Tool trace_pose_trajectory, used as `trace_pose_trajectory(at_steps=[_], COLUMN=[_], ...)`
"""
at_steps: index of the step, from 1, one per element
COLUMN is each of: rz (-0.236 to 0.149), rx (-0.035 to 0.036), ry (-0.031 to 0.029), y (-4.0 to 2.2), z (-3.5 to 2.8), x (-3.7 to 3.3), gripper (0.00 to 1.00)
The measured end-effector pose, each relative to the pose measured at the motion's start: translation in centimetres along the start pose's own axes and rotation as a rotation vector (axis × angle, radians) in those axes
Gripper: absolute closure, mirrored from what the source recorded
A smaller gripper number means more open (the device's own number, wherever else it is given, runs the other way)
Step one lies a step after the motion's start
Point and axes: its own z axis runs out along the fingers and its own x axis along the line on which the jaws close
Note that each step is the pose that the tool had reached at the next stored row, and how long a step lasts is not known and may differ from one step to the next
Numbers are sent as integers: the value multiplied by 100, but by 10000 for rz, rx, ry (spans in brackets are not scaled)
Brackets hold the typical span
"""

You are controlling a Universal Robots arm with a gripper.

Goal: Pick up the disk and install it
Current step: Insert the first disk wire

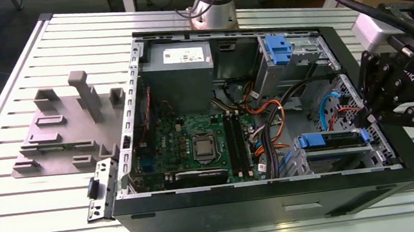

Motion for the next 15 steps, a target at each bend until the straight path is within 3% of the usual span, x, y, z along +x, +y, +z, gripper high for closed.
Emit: trace_pose_trajectory(at_steps=[5, 15], rz=[-8, -69], rx=[-57, -74], ry=[2, 4], y=[-64, -95], z=[0, -3], x=[-24, -139], gripper=[89, 89])
